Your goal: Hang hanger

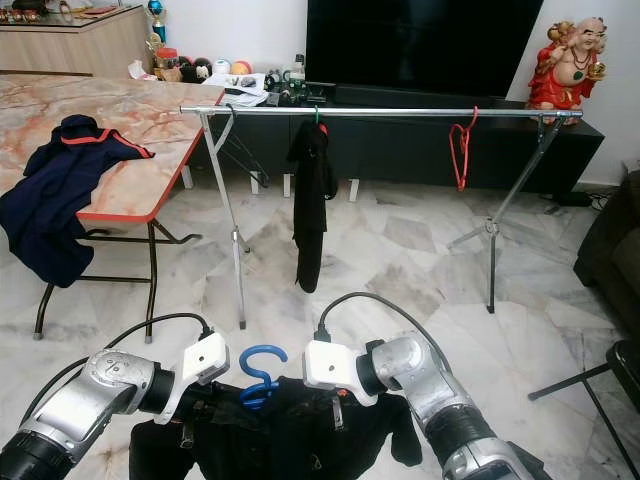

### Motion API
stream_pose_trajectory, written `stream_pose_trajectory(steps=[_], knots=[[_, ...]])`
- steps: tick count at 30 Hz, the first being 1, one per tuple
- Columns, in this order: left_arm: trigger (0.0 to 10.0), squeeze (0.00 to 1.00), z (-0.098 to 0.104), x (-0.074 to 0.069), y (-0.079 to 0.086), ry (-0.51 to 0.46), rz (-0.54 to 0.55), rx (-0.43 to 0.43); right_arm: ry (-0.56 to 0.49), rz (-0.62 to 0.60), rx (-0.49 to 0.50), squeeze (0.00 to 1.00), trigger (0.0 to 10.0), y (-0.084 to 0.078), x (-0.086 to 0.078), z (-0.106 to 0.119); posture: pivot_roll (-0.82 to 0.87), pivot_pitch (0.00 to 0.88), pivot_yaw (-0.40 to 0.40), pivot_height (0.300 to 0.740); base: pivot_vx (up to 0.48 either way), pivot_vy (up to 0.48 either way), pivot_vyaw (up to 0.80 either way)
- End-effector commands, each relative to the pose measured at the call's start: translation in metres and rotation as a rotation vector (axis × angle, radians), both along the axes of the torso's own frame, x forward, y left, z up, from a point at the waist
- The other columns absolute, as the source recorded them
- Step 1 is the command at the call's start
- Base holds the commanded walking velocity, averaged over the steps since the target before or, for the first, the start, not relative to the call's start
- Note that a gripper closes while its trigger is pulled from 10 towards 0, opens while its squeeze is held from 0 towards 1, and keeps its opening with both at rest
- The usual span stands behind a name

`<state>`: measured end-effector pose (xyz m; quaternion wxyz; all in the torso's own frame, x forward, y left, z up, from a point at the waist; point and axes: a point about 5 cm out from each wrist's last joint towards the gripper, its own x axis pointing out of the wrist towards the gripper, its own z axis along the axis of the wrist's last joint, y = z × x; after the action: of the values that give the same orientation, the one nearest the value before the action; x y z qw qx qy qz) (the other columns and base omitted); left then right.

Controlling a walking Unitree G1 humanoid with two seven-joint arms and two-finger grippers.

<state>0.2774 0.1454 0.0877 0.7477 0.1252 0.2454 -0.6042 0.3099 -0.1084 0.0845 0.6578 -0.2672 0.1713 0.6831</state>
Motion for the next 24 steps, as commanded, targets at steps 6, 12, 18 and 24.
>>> stream_pose_trajectory(steps=[6,12,18,24], knots=[[0.0,0.00,0.001,0.000,-0.001,0.005,-0.002,-0.019,-0.005,-0.021,0.039,1.00,10.0,0.002,0.003,0.005,0.16,0.007,-0.071,0.740,0.000,0.000,0.00],[0.0,0.00,-0.006,0.001,0.003,0.006,0.045,-0.003,0.009,0.001,0.022,1.00,10.0,0.001,0.000,0.003,0.16,0.009,-0.072,0.740,0.000,0.000,0.00],[0.0,0.00,-0.014,0.001,0.008,-0.006,0.089,0.022,0.006,-0.010,-0.009,1.00,10.0,-0.004,0.000,0.000,0.15,0.010,-0.072,0.740,0.000,0.000,0.00],[0.0,0.00,-0.026,0.008,0.017,-0.065,0.202,0.086,-0.043,-0.065,-0.041,1.00,10.0,-0.009,0.006,0.000,0.15,0.014,-0.071,0.740,0.000,0.000,0.00]])
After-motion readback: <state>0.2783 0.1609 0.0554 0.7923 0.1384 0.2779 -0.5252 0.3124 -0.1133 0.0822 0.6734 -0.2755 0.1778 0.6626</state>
